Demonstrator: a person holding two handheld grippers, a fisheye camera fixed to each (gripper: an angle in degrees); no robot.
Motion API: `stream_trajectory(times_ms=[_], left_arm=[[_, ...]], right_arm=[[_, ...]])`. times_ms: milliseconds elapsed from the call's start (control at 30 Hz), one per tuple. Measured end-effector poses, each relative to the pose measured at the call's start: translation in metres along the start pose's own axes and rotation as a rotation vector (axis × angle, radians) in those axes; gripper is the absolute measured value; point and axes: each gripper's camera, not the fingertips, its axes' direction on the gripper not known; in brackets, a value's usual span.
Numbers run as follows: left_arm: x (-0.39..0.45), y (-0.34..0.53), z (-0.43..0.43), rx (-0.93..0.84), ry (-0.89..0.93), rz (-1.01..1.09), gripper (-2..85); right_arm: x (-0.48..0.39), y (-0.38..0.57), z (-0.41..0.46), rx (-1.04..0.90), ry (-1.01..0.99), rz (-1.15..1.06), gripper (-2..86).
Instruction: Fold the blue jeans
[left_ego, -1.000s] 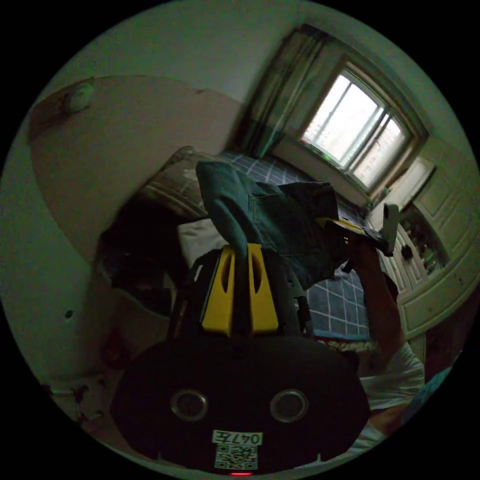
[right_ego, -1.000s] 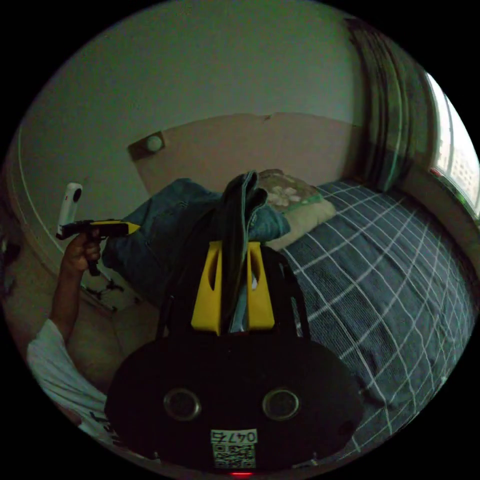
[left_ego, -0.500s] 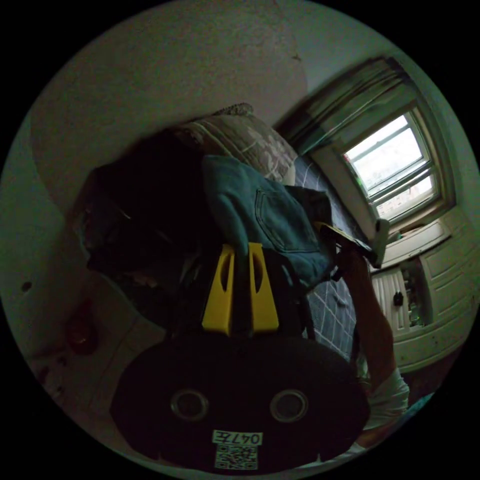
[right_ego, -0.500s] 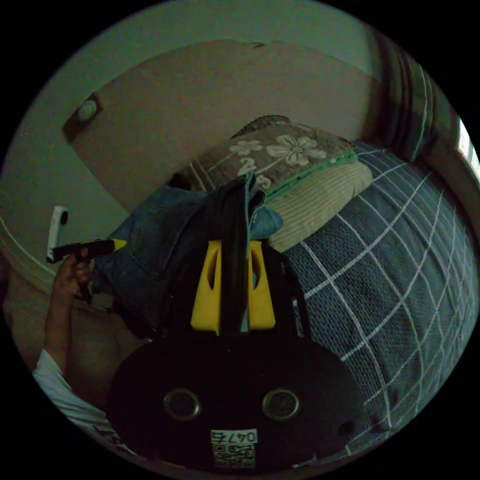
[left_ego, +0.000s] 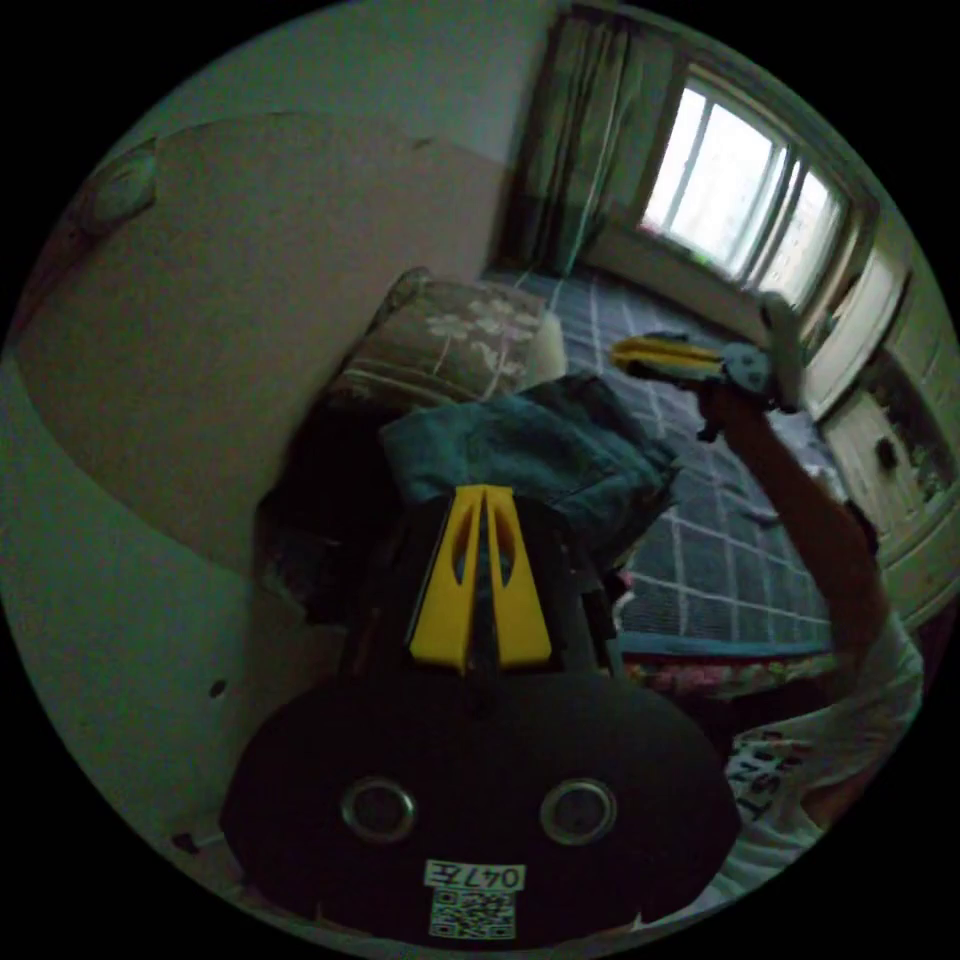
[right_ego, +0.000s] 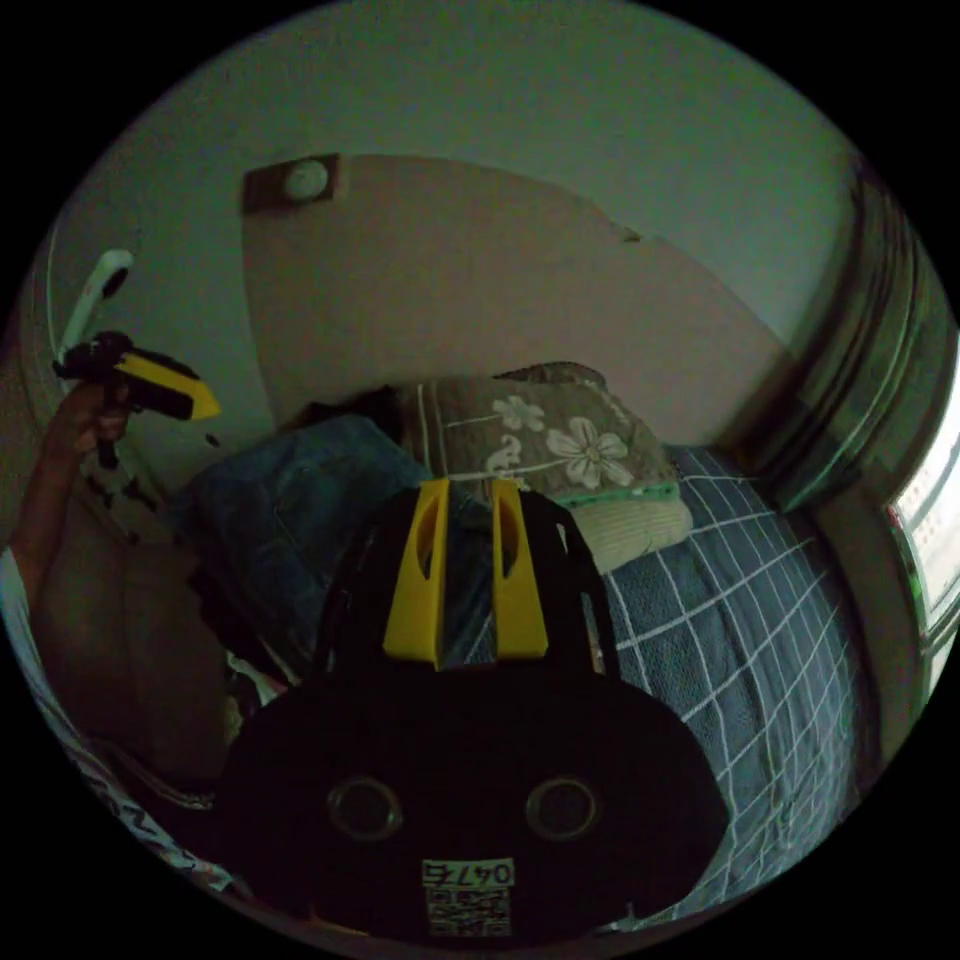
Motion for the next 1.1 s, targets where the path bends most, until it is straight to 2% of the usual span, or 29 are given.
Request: stream_trajectory(times_ms=[67, 133, 200, 267, 333, 367, 467, 600, 667, 700, 767, 900, 1000, 1067, 1100], left_arm=[[0.008, 0.012, 0.04, -0.12, -0.126, -0.008, -0.7], [0.01, 0.028, 0.066, -0.182, -0.103, -0.025, -0.8], [0.013, 0.04, 0.073, -0.159, -0.065, -0.041, -0.8], [0.016, 0.038, 0.067, -0.156, -0.008, -0.051, -0.9], [0.021, 0.028, 0.052, -0.1, 0.01, -0.049, -0.9], [0.026, 0.02, 0.041, -0.026, 0.003, -0.038, -0.9], [0.046, -0.01, 0.044, 0.04, -0.018, 0.03, -0.9], [0.056, -0.048, 0.107, -0.078, -0.151, 0.008, -0.9], [0.051, -0.05, 0.164, -0.248, -0.168, -0.081, -0.9], [0.05, -0.047, 0.175, -0.272, -0.157, -0.107, -0.9], [0.057, -0.034, 0.195, -0.251, -0.121, -0.185, -0.9], [0.086, -0.03, 0.178, -0.178, -0.115, -0.231, -0.9], [0.155, -0.014, 0.147, -0.07, -0.051, -0.026, -0.9], [0.238, 0.024, 0.142, -0.061, 0.024, 0.245, -1.0], [0.261, 0.037, 0.144, -0.064, 0.035, 0.314, -1.0]], right_arm=[[-0.008, 0.002, 0.02, -0.031, 0.054, 0.018, 1.1], [-0.003, 0.019, 0.055, -0.196, 0.113, 0.058, 0.5], [0.002, 0.035, 0.067, -0.236, -0.008, 0.1, 0.2], [0.002, 0.043, 0.059, -0.216, -0.024, 0.099, -0.1], [0.001, 0.042, 0.03, -0.194, 0.027, 0.061, -0.1], [0.0, 0.042, 0.019, -0.161, 0.023, 0.054, 0.0], [-0.017, 0.051, -0.034, -0.053, -0.043, -0.026, 0.3], [-0.053, 0.083, -0.067, -0.111, -0.117, -0.128, 0.9], [-0.061, 0.103, -0.076, -0.14, -0.139, -0.114, 1.0], [-0.064, 0.118, -0.082, -0.156, -0.137, -0.101, 1.0], [-0.069, 0.14, -0.089, -0.178, -0.149, -0.102, 1.0], [-0.073, 0.173, -0.141, -0.166, -0.144, -0.087, 0.9], [-0.084, 0.216, -0.227, 0.002, -0.061, -0.069, 0.1], [-0.102, 0.257, -0.275, 0.031, -0.012, -0.087, -0.3], [-0.117, 0.29, -0.303, 0.025, 0.022, -0.085, -0.5]])
